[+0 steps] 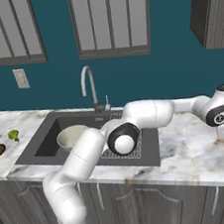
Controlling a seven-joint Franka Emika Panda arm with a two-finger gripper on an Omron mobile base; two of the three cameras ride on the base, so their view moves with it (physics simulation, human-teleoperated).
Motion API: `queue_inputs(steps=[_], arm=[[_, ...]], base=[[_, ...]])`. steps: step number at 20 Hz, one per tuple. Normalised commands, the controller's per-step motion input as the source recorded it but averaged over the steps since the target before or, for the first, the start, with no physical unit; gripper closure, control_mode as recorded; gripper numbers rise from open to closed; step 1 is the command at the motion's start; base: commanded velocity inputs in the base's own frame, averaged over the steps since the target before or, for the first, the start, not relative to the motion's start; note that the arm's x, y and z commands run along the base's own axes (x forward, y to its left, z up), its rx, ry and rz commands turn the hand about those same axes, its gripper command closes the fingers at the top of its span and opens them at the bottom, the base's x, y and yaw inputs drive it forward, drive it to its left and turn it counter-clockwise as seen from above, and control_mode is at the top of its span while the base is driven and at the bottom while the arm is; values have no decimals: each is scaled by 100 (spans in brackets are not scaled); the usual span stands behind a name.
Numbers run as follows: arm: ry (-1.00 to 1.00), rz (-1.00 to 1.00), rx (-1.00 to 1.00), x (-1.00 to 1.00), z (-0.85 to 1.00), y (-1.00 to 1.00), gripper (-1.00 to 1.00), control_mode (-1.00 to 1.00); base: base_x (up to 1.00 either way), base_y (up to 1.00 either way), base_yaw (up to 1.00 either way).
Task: Remove the broccoli and potato from the sink. Then move the bowl and cup from the counter to the sink for washing.
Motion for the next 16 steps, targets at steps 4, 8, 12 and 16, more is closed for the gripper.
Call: queue_inputs(steps=[4, 8, 12, 16], arm=[[-1, 3, 0, 1, -8, -14, -100, -100], [0, 1, 0, 4, -5, -14, -100, -100], [0, 1, 0, 4, -5, -12, -100, -100], [0, 2, 0, 5, -3, -12, -100, -100]], base=[[0, 0, 0], [0, 0, 0], [0, 0, 0], [0, 0, 0]])
